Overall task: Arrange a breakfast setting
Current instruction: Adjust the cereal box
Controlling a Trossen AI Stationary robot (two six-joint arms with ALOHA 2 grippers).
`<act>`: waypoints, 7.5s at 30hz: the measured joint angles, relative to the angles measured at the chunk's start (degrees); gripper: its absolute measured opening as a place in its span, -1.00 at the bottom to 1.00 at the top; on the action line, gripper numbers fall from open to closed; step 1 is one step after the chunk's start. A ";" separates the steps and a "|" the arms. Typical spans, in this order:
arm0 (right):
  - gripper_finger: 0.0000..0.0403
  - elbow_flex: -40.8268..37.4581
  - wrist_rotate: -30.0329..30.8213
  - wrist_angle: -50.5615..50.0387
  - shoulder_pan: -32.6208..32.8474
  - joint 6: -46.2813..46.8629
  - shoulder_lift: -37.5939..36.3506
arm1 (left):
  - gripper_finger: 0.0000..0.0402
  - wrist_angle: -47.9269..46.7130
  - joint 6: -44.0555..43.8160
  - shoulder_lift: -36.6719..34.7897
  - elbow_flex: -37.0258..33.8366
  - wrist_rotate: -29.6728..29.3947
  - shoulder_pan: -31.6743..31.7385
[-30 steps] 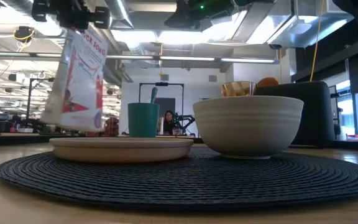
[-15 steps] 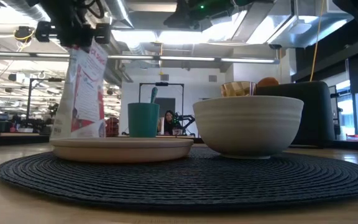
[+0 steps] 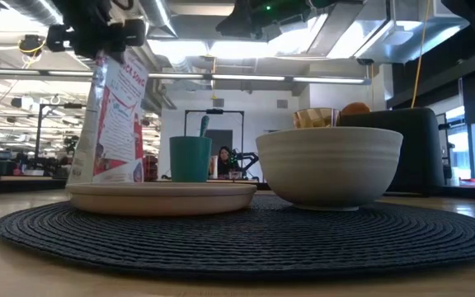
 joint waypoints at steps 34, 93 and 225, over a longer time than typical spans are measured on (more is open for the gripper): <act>-0.11 0.00 -1.51 -0.03 0.02 1.58 0.00 | -0.03 13.99 25.61 -8.30 0.63 3.39 0.02; -0.11 0.00 -3.91 -6.42 0.00 13.70 0.02 | -0.03 -36.47 -45.28 -4.30 0.50 33.63 14.06; 0.35 18.60 -21.54 -11.19 -7.68 7.24 5.12 | -1.00 30.34 87.18 -0.44 4.54 11.52 -3.96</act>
